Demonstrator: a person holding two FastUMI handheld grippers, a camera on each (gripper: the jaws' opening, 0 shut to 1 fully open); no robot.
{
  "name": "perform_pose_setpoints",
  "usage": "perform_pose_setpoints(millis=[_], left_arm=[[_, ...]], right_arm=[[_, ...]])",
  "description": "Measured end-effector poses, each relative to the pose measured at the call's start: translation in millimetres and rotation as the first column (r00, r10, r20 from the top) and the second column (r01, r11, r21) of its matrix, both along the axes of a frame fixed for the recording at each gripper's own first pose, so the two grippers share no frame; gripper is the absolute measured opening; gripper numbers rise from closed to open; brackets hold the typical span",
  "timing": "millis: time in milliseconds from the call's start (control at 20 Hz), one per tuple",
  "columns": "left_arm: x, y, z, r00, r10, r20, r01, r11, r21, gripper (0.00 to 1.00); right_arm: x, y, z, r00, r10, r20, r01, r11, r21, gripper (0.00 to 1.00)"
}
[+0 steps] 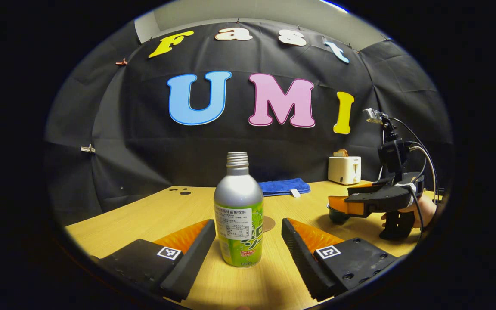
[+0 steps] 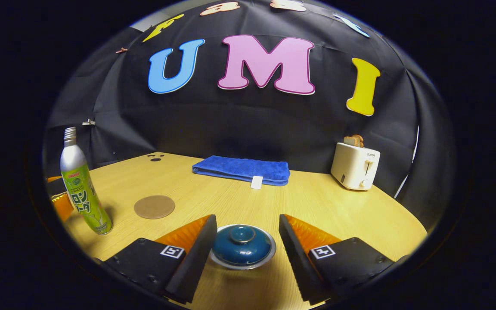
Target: Open the teacup lid with one hand, grasp the water bottle and pour water into the teacup with the other hand; after pouring, place the water bottle on the coaster and then close the teacup lid.
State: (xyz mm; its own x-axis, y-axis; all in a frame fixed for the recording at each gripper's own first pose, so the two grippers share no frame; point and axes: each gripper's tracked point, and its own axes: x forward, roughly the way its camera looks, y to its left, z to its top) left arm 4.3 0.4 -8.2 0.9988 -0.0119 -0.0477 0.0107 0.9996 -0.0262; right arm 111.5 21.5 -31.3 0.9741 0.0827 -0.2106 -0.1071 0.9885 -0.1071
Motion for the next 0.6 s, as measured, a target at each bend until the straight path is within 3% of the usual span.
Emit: perform_pose_setpoints(millis=[200, 350, 450, 550, 600], left_arm=[[1, 0, 0, 1.000, -0.003, 0.000, 0.003, 1.000, -0.002, 0.98], [1, 1, 0, 1.000, -0.001, 0.001, 0.001, 1.000, -0.002, 0.98], [1, 0, -1, 1.000, 0.000, 0.001, 0.000, 1.000, -0.002, 0.98], [0, 0, -1, 1.000, 0.000, 0.000, 0.000, 1.000, -0.003, 0.98], [1, 0, 0, 1.000, 0.000, -0.001, 0.000, 1.000, -0.002, 0.98]], right_arm=[[1, 4, -3, 1.000, 0.011, -0.019, -0.012, 1.000, -0.012, 0.77], [1, 8, -4, 0.999, 0.017, -0.027, -0.018, 1.000, -0.026, 0.54], [0, 10, -4, 0.999, 0.025, -0.028, -0.026, 0.999, -0.021, 0.50], [0, 12, -4, 0.999, 0.034, -0.030, -0.035, 0.999, -0.014, 0.33], [0, 13, -3, 0.999, 0.041, -0.029, -0.041, 0.999, -0.013, 0.34]])
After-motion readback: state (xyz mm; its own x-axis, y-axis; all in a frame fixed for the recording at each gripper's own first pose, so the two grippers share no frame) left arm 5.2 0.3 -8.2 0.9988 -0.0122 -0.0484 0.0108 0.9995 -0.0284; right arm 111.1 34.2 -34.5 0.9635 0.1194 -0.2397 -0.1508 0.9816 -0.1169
